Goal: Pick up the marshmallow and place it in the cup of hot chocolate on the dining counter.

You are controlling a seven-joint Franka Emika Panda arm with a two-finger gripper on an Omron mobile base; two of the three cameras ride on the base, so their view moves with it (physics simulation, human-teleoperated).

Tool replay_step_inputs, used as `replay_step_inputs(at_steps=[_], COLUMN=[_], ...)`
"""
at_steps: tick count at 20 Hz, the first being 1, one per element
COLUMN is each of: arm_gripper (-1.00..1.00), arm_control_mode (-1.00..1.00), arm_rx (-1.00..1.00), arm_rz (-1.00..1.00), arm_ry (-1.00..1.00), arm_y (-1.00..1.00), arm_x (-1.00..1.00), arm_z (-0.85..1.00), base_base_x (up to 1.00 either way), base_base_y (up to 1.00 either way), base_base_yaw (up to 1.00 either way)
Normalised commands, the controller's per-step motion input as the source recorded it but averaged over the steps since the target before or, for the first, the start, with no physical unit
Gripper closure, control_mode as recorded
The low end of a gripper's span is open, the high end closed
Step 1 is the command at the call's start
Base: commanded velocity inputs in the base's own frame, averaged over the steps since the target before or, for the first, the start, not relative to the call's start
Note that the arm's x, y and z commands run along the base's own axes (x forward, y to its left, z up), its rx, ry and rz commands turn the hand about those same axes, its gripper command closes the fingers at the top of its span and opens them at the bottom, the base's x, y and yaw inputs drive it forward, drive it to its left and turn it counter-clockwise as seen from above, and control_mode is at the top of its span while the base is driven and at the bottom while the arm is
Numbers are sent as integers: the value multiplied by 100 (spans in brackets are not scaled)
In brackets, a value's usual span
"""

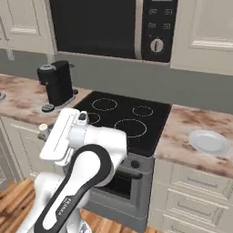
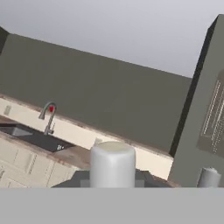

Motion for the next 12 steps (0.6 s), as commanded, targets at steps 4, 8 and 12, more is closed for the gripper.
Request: replay_step_inputs(at_steps=[4, 8, 12], arm_gripper=[100, 100, 100], arm_control_mode=[100, 100, 100], arm_rx=[0, 0, 0], arm_rz=[0, 0, 0], arm_ry=[0, 0, 0], arm_y=[0, 0, 0], arm_x=[0, 0, 0], arm_z=[0, 0, 0], base_base_x=[0, 0, 0], base_base_y=[56, 29, 32], base_base_yaw=[92, 99, 98])
